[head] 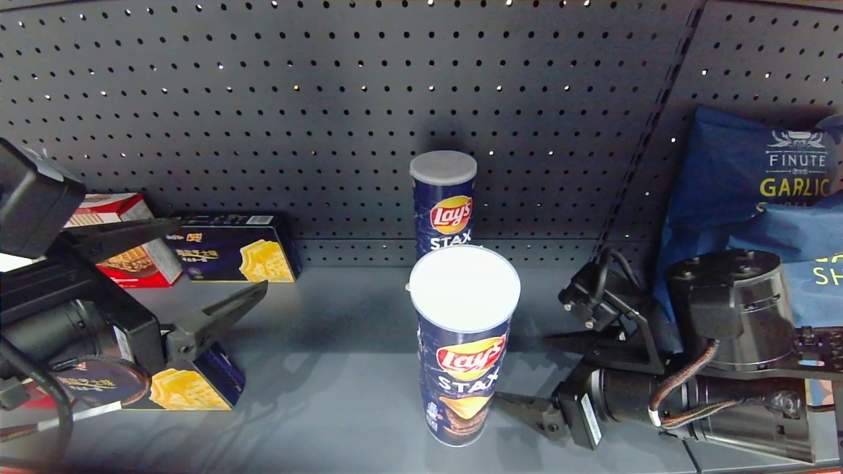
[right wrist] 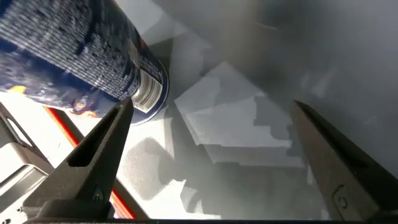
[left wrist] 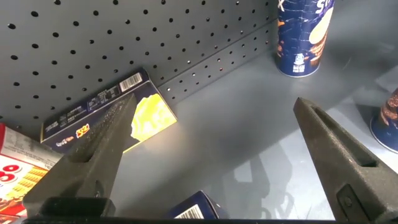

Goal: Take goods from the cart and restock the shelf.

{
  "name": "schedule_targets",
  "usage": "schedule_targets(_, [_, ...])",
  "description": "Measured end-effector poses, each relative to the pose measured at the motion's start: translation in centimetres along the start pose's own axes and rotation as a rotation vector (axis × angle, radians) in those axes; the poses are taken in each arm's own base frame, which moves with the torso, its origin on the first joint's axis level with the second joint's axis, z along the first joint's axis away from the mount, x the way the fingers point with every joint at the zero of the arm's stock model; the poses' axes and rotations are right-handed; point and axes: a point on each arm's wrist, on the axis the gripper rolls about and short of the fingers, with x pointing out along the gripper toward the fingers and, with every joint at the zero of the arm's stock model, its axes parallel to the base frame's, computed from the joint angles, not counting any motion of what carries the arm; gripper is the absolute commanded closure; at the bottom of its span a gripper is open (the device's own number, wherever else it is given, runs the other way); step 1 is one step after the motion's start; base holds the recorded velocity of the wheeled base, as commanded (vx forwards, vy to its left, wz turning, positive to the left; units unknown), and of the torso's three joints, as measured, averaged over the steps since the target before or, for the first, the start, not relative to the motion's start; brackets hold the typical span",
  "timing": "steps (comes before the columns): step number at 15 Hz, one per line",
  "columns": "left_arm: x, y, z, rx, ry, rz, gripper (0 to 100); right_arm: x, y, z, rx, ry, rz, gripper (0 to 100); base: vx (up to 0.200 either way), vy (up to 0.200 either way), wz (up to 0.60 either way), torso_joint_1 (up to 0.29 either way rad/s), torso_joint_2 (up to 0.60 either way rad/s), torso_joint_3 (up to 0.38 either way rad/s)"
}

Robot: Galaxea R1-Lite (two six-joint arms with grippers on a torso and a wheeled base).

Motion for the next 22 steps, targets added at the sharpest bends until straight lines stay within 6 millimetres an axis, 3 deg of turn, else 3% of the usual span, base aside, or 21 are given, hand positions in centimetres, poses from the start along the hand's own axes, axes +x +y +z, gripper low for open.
schedule_targets(22, [0.24, -0.06, -0.21, -0.005, 0.009, -0.004, 0, 0.0, 0.48, -0.2, -0.009, 0.007, 0.016, 0, 0.0, 0.0, 0.0, 0.0, 0.0, 0.0])
